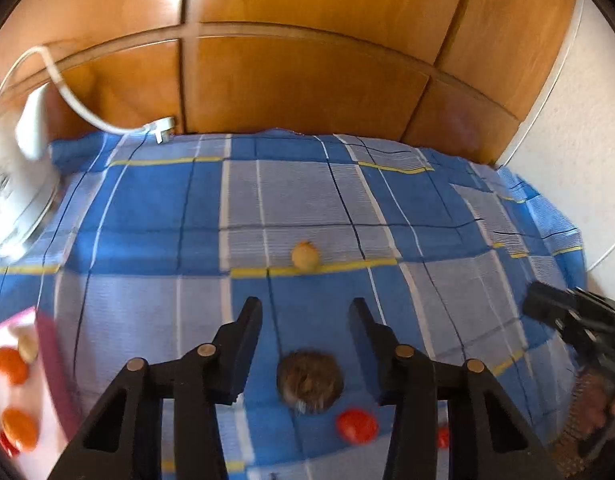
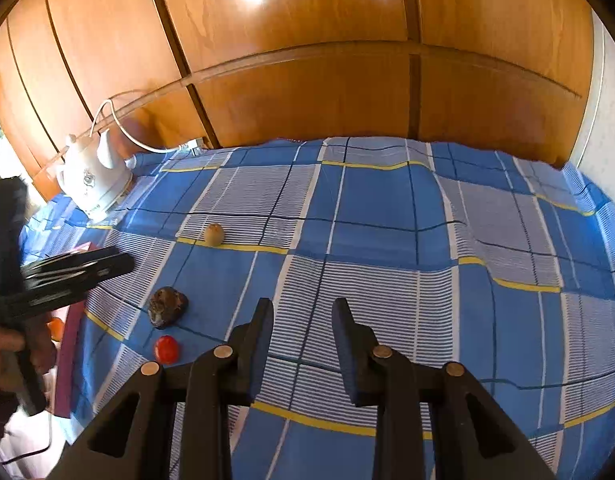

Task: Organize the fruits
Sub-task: 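Grasp the small beige round fruit with the left gripper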

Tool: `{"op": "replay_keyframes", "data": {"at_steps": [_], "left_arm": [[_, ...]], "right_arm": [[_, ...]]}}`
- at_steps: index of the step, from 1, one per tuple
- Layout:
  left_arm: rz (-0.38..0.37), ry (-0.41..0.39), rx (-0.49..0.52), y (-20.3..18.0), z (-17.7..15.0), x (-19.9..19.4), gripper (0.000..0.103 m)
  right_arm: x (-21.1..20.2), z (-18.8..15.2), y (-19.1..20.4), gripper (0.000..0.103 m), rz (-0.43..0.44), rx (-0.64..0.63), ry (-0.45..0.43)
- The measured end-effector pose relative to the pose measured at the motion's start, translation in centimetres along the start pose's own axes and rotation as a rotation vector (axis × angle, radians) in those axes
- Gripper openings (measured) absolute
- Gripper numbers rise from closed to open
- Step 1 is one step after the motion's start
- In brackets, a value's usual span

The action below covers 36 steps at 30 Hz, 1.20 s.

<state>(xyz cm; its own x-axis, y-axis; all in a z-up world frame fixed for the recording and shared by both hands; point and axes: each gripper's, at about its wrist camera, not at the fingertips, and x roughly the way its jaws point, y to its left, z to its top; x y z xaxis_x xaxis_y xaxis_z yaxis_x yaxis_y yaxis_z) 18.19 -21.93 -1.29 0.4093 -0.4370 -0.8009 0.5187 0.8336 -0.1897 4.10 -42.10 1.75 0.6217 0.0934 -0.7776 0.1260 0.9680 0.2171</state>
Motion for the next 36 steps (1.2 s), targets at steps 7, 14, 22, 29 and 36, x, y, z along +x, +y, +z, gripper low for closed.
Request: {"op": "replay_keyframes", "data": {"at_steps": [7, 14, 22, 29, 36], "left_arm": [[0.039, 0.08, 0.06, -1.8, 2.6, 5.5, 0.045], [0.08, 0.137, 0.089, -2.1, 3.2, 9.2, 0.036], [0.029, 0.078, 0.038, -1.3, 2.6, 7.7, 0.025], [0.015, -0.053, 0.038, -0.9, -1.2, -0.7, 0.025], [0.064, -0.095, 0.017, 0.3, -8.4, -5.7, 0.025]], "right_arm": [[-0.2, 0.2, -0.1, 0.03, 0.025, 0.019, -0.003], [-0.7, 0.4, -0.2, 0.03, 0.031, 0.033, -0.021], [-0.8, 0.2, -0.2, 0.03, 0.02, 0.026, -0.024], [-0.3, -0.1, 0.1, 0.03, 0.025, -0.001, 0.004], [1.8, -1.3, 2.4, 0.03, 0.177, -0.089, 0.147]]}}
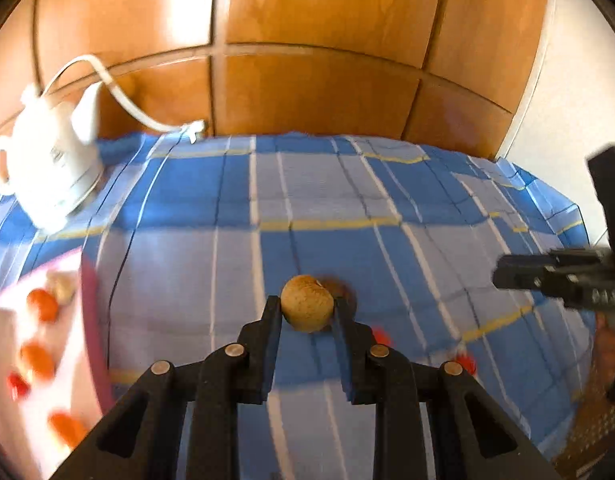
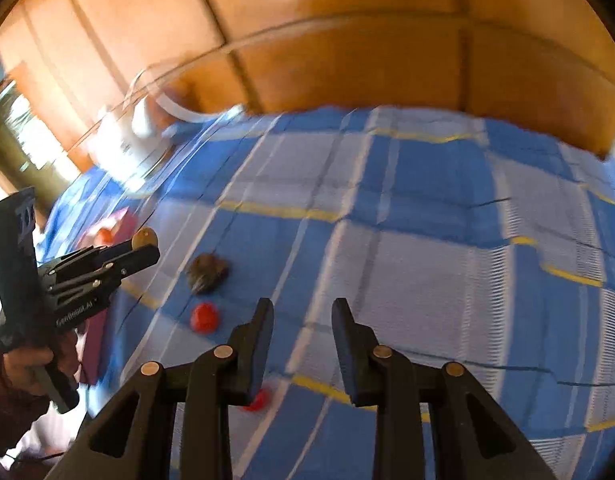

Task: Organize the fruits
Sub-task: 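Grasp the small beige round fruit with the left gripper, then release the beige fruit into the tray with the left gripper while the right gripper reaches a tomato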

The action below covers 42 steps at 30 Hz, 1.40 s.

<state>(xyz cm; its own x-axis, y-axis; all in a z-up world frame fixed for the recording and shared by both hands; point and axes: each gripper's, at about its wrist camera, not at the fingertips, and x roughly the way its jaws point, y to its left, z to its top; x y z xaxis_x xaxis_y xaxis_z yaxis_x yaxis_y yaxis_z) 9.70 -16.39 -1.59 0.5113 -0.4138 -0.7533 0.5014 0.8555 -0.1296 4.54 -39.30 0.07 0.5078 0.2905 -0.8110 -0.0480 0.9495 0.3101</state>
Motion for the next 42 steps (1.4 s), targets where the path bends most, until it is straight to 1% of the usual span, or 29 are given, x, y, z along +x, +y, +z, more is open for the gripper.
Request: {"op": "replay_keyframes", "data": {"at_steps": [1, 3, 7, 8, 11, 14, 21, 23, 24, 25, 33, 36, 42], "left_arm": [[-0.002, 0.006, -0.004, 0.0, -1.3, -0.4, 0.025], [0.003, 0.016, 0.003, -0.3, -3.3, -0.9, 0.025], [0.009, 0.043, 0.037, -1.0, -5.9, -0.4, 0.025], [0.011, 0.05, 0.037, -1.1, -6.4, -0.3, 0.025], [0.009, 0.066, 0.029, -1.1, -7.5, 0.1, 0.025], [0.012, 0.077, 0.025, -1.0, -8.1, 0.5, 0.025], [0.0, 0.07, 0.006, -0.8, -8.3, 0.4, 0.026], [-0.003, 0.069, 0.0, -0.8, -8.4, 0.4, 0.026], [-0.006, 0.069, -0.005, -0.7, -8.4, 0.4, 0.026], [-0.009, 0.069, -0.01, -0.6, -8.4, 0.4, 0.026], [-0.016, 0.059, -0.021, -0.4, -8.4, 0.2, 0.025], [-0.006, 0.037, -0.02, -0.3, -8.1, -0.4, 0.026], [0.007, -0.029, -0.021, 0.5, -7.1, -3.2, 0.026]], "right_arm": [[0.6, -0.2, 0.7, 0.03, 0.034, -0.03, 0.035], [1.4, -0.7, 1.6, 0.03, 0.071, -0.064, 0.082], [3.1, -1.8, 3.3, 0.03, 0.117, -0.139, 0.178], [3.6, -2.2, 3.6, 0.03, 0.104, -0.159, 0.202], [4.3, -3.0, 4.4, 0.03, 0.101, -0.207, 0.249], [4.8, -3.6, 5.0, 0.03, 0.087, -0.236, 0.269], [5.9, -4.5, 5.3, 0.03, 0.03, -0.289, 0.32], [6.2, -4.7, 5.7, 0.03, 0.005, -0.316, 0.324], [6.2, -4.8, 5.8, 0.027, -0.006, -0.325, 0.32], [6.3, -4.7, 5.9, 0.026, -0.01, -0.329, 0.316], [6.5, -4.8, 6.8, 0.026, -0.067, -0.371, 0.273], [6.9, -4.7, 6.8, 0.026, -0.08, -0.382, 0.262], [7.2, -4.3, 6.6, 0.026, -0.108, -0.37, 0.242]]}}
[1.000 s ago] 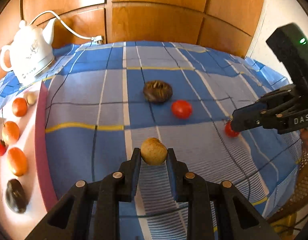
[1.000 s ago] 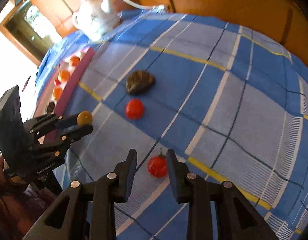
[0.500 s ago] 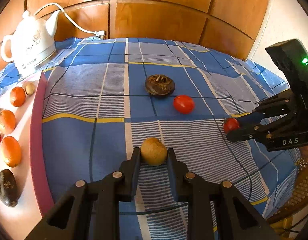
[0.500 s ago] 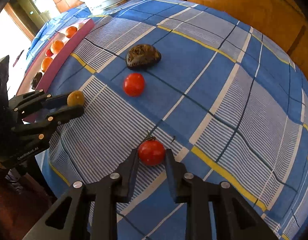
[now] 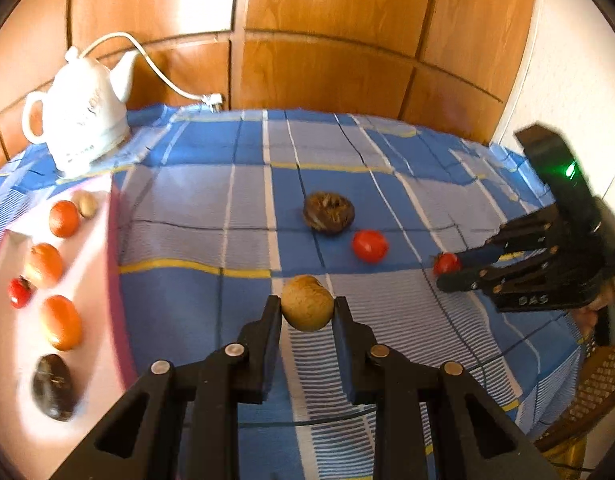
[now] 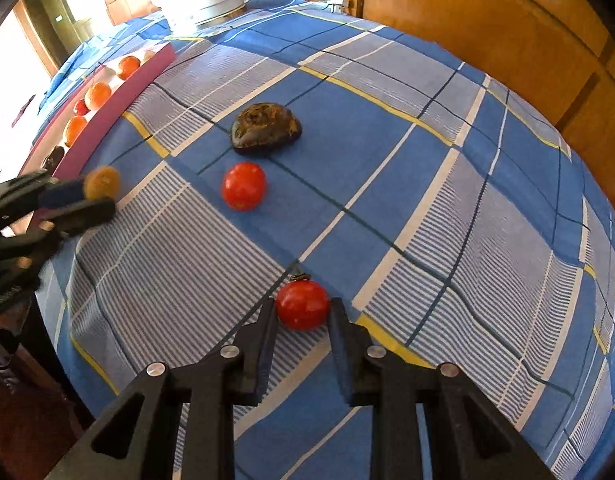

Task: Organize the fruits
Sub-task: 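Release the beige fruit into the tray with the left gripper while the right gripper reaches a tomato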

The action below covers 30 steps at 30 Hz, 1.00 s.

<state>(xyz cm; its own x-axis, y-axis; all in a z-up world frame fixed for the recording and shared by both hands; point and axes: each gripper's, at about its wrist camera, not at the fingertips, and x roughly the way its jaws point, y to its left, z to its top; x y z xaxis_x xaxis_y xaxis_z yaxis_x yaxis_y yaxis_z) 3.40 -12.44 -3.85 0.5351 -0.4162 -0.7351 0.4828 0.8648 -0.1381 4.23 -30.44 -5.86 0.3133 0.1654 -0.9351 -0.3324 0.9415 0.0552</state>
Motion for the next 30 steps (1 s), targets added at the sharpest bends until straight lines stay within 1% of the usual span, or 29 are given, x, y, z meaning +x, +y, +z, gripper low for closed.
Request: {"op": "replay_keyframes", "data": {"at_steps": [3, 5, 8, 10, 13, 16, 19, 22, 25, 30], "left_arm": [[0.011, -0.032, -0.033, 1.5, 0.5, -1.8, 0.026], [0.027, -0.048, -0.074, 3.1, 0.7, -3.1, 0.026], [0.077, -0.075, -0.139, 6.3, 0.6, -5.1, 0.026], [0.124, -0.086, -0.191, 8.9, 0.2, -6.4, 0.026], [0.212, -0.084, -0.255, 12.7, -0.5, -7.6, 0.026], [0.282, -0.06, -0.321, 16.0, -1.4, -7.7, 0.026], [0.301, -0.027, -0.384, 18.8, -2.3, -7.1, 0.026], [0.317, 0.008, -0.412, 20.2, -2.9, -6.1, 0.026], [0.335, 0.034, -0.412, 20.7, -3.3, -5.2, 0.026], [0.365, 0.047, -0.41, 20.9, -3.6, -4.4, 0.026]], "right_arm": [[0.0, -0.1, 0.1, 0.026, -0.016, -0.009, -0.005], [-0.1, -0.2, 0.1, 0.026, -0.016, -0.007, -0.006], [-0.1, 0.0, 0.2, 0.026, -0.02, -0.008, -0.007], [-0.1, -0.2, 0.2, 0.026, -0.022, -0.005, -0.008], [-0.1, -0.3, 0.4, 0.026, -0.025, -0.004, -0.008], [-0.1, -0.3, 0.5, 0.026, -0.026, -0.004, -0.01], [-0.1, -0.3, 0.5, 0.026, -0.025, -0.004, -0.011], [-0.2, -0.3, 0.5, 0.026, -0.024, -0.002, -0.011], [-0.2, -0.3, 0.5, 0.026, -0.022, -0.001, -0.011], [-0.1, -0.2, 0.3, 0.026, -0.017, 0.0, -0.01]]}}
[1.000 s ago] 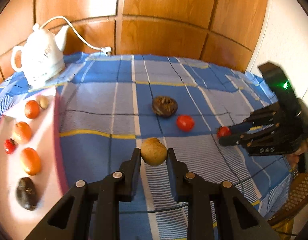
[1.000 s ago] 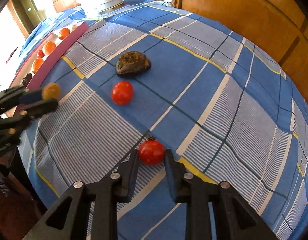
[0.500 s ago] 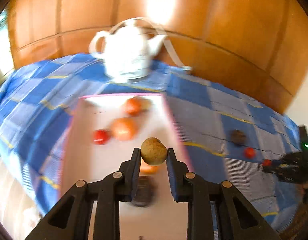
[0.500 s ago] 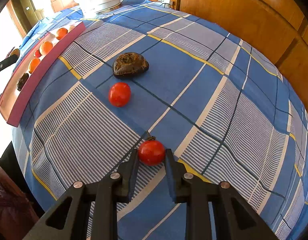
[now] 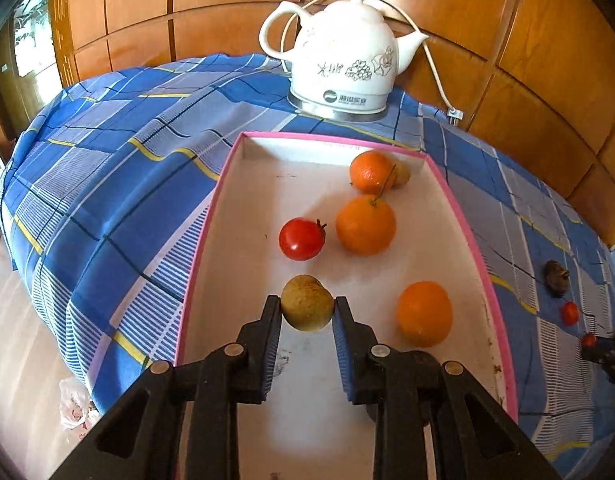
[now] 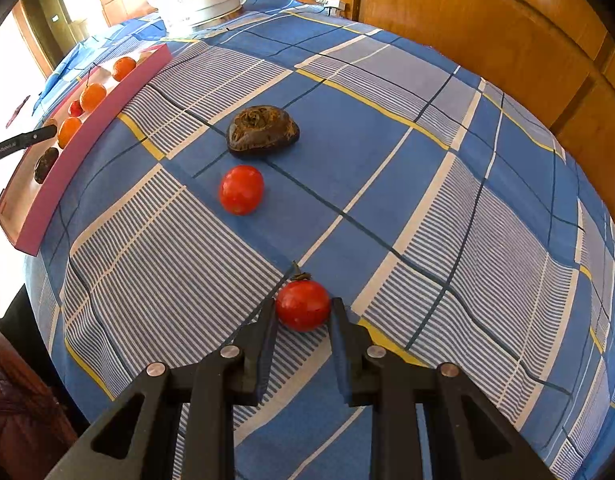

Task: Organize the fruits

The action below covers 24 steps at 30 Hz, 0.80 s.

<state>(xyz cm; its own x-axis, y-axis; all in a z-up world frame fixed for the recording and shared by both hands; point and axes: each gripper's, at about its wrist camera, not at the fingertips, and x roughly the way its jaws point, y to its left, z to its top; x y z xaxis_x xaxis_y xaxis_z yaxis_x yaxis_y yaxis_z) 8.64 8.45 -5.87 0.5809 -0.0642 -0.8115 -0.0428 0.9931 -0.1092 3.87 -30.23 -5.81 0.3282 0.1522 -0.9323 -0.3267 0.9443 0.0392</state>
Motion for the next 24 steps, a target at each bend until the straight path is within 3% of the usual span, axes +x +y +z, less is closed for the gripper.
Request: {"op": "replay_keyframes", "data": {"at_steps": [6, 11, 13, 24], "left_arm": [[0.034, -0.013, 0.009, -0.4, -0.3, -0.2, 0.031], [0.073, -0.072, 0.02, -1.1, -0.4, -1.9, 0.035], [0.081, -0.103, 0.014, -1.4, -0.4, -2.9, 0.045], [0.049, -0.168, 0.066, -3.9, -1.0, -5.9, 0.051]], "right_arm": [[0.1, 0.2, -0.1, 0.026, 0.0, -0.005, 0.001], [0.2, 0.2, 0.0, 0.026, -0.004, -0.009, 0.0], [0.2, 0.1, 0.0, 0.026, -0.004, -0.01, 0.001], [0.1, 0.1, 0.1, 0.026, -0.009, -0.012, 0.002]]}}
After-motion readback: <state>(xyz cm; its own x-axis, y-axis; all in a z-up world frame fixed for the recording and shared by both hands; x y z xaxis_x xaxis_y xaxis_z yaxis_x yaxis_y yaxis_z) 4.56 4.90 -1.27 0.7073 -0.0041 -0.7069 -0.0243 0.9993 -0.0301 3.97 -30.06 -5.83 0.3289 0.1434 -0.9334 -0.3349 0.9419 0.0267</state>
